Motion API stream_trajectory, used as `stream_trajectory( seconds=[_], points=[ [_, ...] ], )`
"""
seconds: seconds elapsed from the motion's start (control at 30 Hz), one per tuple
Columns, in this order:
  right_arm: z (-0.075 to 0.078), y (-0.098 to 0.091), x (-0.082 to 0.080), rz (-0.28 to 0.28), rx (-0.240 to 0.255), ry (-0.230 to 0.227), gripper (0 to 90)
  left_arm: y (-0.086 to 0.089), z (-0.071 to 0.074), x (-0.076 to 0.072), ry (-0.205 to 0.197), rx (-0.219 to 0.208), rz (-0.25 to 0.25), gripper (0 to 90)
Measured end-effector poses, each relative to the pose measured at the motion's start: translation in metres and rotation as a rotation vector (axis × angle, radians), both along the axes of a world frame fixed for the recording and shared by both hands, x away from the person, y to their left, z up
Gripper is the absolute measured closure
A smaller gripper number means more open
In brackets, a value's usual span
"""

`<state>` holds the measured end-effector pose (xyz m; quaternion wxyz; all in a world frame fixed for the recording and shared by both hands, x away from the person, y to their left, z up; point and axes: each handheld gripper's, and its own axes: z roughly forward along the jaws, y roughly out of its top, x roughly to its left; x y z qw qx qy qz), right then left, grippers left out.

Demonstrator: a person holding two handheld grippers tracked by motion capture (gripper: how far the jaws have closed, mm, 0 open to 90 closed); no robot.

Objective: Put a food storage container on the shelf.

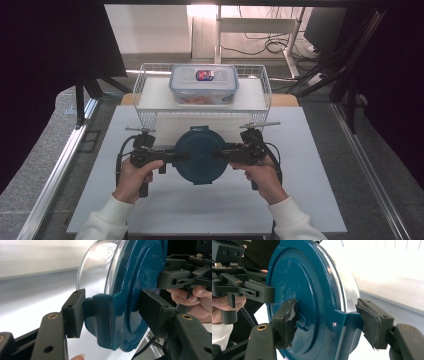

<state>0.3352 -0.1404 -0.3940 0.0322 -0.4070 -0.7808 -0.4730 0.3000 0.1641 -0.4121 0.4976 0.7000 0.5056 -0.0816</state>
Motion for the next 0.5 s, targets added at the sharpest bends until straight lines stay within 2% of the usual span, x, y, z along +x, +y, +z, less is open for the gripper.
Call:
stream_trajectory(
  seconds=[0.2,0.5],
  points=[
    [0.012,-0.001,0.002,-0.001,0.013,-0.022,34.1,0.001,0.016,0.003,-0.026,-0.001,0.001,39.5],
    [0.04,0.001,0.008,0.001,0.022,-0.05,34.2,0.003,0.045,0.008,-0.061,0.007,0.005,39.6]
  ],
)
